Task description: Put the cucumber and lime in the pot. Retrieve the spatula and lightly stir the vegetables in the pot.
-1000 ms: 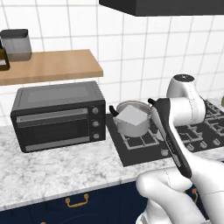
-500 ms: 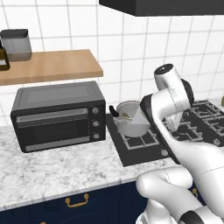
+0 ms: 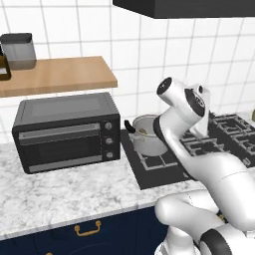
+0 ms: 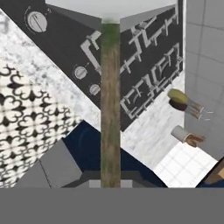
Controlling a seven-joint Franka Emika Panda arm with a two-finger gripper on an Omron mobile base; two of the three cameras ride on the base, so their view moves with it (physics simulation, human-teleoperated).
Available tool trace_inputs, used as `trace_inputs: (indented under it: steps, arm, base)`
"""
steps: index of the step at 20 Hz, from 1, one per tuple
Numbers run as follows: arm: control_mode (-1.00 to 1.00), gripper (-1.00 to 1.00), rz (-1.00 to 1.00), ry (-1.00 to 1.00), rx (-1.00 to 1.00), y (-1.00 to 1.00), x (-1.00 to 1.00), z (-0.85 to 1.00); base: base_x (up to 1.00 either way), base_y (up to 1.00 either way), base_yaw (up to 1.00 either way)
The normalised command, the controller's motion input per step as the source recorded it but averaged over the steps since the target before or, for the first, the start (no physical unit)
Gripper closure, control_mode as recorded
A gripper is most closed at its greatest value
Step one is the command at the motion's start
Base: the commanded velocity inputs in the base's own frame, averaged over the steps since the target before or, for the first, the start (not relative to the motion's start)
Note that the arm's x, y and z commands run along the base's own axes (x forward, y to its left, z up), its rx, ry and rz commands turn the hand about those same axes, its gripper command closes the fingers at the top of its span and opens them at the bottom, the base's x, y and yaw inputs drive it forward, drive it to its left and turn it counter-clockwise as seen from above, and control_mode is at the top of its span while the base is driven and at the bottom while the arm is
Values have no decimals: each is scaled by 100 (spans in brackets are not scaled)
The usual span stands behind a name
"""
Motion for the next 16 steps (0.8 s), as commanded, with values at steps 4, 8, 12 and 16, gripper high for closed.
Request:
trace_inputs:
  steps: [4,8,12,16]
  arm:
    - [-100,100,5,9,-14,-4,37,15]
    - [-100,100,5,10,-7,0,30,49]
    - [-100,100,16,16,-2,0,40,43]
    - [-100,100,27,22,-19,0,59,-13]
  base:
    - [0,0,0]
    - [0,0,0]
    - [0,0,0]
    - [0,0,0]
